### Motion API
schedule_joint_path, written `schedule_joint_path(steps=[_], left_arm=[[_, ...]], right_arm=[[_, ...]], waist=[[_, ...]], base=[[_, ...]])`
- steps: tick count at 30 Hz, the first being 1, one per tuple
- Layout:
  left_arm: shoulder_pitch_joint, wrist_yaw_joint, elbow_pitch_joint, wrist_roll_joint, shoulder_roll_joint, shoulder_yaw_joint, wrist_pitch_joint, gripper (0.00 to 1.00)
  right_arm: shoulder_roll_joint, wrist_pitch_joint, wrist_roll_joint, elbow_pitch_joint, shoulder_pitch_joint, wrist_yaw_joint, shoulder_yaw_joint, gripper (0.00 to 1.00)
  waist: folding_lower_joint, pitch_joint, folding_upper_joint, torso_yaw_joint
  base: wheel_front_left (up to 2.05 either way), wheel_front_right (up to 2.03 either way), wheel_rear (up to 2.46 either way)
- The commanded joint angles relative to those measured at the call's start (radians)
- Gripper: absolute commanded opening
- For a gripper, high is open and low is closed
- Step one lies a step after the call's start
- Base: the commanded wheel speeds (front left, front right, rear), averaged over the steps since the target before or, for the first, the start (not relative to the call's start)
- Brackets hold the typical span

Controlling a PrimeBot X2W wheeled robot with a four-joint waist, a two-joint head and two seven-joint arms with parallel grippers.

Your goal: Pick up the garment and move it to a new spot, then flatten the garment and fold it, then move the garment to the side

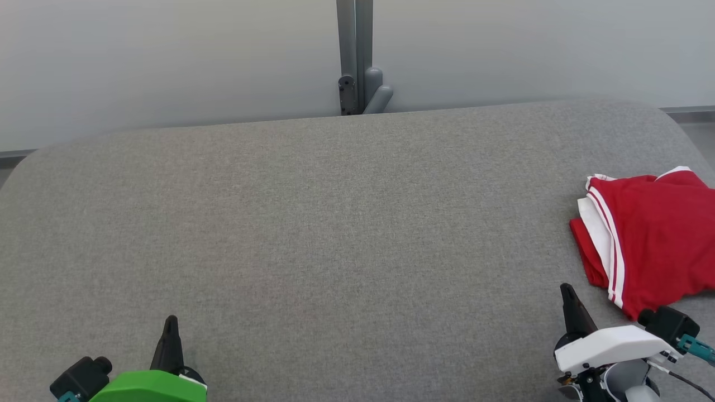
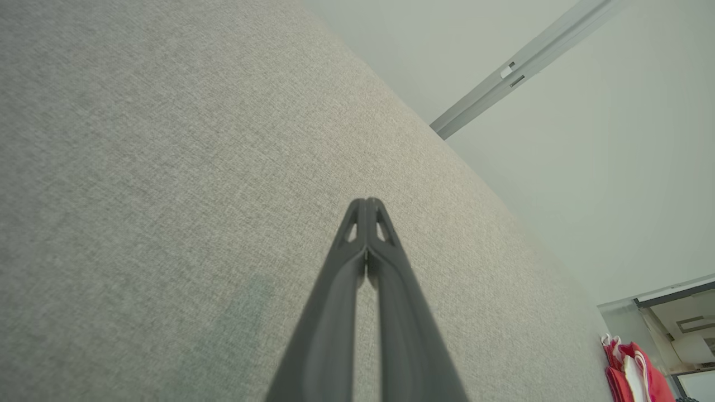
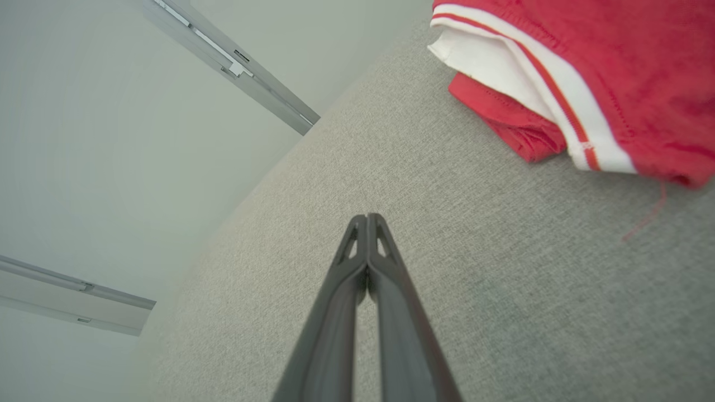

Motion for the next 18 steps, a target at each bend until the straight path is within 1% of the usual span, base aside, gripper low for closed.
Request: schedule_joint_path(steps=[1, 18], left_arm=[[-0.029, -0.007, -0.017, -0.03, 0.005, 0.006, 0.005, 0.0], [-0.052, -0.017, -0.044, -0.235, 0.006, 0.027, 0.058, 0.0]], right_arm=[[-0.005, 0.007, 0.03, -0.019, -0.027, 0.0, -0.005, 0.0], [-0.006, 0.061, 0.242, -0.051, -0.034, 0.0, -0.025, 0.0]], waist=[[0.0, 0.0, -0.0001, 0.0], [0.0, 0.001, -0.0001, 0.001]], base=[[0.0, 0.0, 0.0], [0.0, 0.0, 0.0]])
